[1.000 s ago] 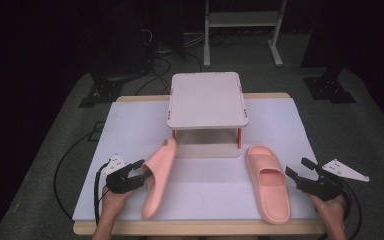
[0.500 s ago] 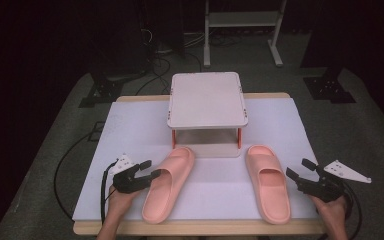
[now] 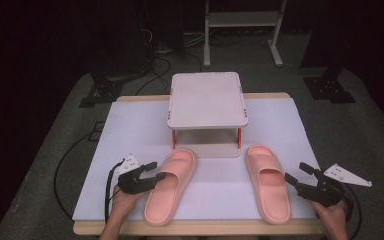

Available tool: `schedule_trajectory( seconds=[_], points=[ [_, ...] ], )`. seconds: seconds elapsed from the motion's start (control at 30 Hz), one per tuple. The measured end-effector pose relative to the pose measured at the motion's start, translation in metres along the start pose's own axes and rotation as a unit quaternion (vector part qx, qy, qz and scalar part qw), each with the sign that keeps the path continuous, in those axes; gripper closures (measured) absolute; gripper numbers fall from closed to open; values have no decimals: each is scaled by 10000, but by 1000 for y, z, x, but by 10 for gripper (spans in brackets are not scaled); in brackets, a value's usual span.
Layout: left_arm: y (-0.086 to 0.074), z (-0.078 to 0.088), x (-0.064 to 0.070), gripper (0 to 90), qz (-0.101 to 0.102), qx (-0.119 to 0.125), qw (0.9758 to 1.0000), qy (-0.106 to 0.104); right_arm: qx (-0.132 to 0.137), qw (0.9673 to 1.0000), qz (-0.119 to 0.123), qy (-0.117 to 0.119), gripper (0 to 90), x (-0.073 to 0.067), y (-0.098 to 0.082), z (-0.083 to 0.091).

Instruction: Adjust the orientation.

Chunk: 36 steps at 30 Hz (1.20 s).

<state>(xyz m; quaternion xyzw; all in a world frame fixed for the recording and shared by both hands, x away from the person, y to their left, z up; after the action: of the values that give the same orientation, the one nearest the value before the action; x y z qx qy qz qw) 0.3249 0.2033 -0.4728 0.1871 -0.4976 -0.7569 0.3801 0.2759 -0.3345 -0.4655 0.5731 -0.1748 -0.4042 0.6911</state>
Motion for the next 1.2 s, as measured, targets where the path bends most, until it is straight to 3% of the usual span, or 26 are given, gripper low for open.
schedule_trajectory(
  seconds=[0.17, 0.67, 1.2],
  points=[
    [0, -2, 3, 415, -83, -6, 10000, 12, -64, 10000, 36, 50, 210, -5, -3, -2],
    [0, -3, 4, 398, -78, 9, 9999, 65, -466, 9986, 233, 94, 212, -17, -10, -22],
    [-2, -7, 7, 444, -152, -98, 9998, 90, -740, 9963, 371, -243, 373, -17, -10, -42]
  ],
)
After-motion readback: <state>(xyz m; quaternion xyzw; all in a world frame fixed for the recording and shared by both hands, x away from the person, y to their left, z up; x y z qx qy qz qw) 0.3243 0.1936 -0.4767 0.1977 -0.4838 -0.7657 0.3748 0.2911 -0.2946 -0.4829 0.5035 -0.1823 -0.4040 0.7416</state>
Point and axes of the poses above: each handheld gripper's, and its own axes: z roughly backward along the jaws, y roughly out of its top, x roughly to its right, the point moved 2 cm from there along -z, roughly forward along the jaws, and after that the axes turned 7 degrees about y, right-handed, at the moved point
